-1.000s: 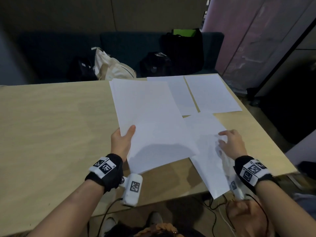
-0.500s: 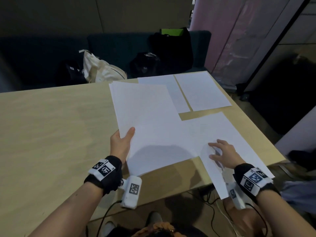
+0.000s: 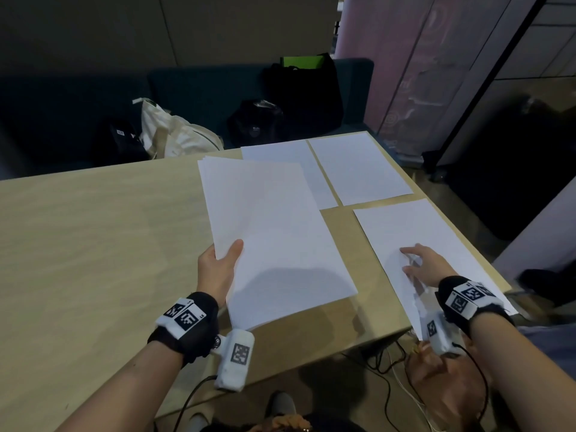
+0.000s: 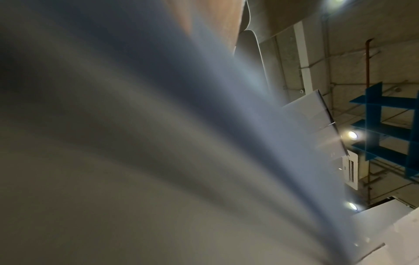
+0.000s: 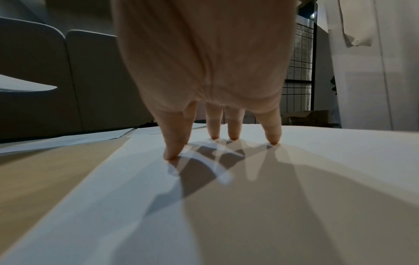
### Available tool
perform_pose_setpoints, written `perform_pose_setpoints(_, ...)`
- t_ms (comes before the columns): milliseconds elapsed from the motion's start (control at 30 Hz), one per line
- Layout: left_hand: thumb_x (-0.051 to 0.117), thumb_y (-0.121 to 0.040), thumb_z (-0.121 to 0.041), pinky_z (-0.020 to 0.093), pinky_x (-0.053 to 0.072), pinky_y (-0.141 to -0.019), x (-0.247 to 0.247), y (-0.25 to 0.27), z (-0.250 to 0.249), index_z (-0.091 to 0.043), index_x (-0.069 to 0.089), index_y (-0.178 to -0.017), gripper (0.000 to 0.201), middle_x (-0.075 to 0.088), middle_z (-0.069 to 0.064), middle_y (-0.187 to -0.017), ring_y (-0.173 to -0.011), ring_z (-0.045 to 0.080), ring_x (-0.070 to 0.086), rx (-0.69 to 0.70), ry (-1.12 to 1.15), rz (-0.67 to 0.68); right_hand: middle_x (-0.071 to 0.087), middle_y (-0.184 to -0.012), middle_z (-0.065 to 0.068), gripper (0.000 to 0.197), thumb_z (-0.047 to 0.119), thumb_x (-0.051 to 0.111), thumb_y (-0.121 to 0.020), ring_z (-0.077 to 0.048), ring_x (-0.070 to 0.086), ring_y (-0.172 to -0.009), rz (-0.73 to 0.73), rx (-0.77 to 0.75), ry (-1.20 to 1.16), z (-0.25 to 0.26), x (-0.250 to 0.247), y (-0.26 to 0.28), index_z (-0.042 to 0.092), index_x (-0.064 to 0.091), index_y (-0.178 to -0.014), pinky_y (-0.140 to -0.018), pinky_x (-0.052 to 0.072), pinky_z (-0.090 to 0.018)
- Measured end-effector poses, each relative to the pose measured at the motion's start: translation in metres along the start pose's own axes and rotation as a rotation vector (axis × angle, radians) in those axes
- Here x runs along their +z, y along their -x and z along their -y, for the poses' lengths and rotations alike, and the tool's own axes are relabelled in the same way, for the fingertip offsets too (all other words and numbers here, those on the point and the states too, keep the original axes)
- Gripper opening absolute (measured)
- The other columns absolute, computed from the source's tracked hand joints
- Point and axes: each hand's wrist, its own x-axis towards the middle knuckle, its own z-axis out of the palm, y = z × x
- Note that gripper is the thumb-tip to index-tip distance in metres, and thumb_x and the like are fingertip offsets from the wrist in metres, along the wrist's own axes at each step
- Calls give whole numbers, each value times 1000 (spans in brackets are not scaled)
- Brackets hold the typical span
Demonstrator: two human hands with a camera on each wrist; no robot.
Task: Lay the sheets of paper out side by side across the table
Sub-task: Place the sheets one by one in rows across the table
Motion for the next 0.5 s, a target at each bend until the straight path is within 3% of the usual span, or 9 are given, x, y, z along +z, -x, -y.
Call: perform_pose_setpoints(500, 58, -91, -13, 30, 44, -86, 9, -3, -1, -3, 59, -117, 28, 64, 8, -109, -98, 23, 61, 8, -6, 11, 27, -155, -11, 49, 11, 61, -89, -29, 32, -140, 11, -31, -4, -2, 1, -5, 19, 49, -135, -115, 25, -38)
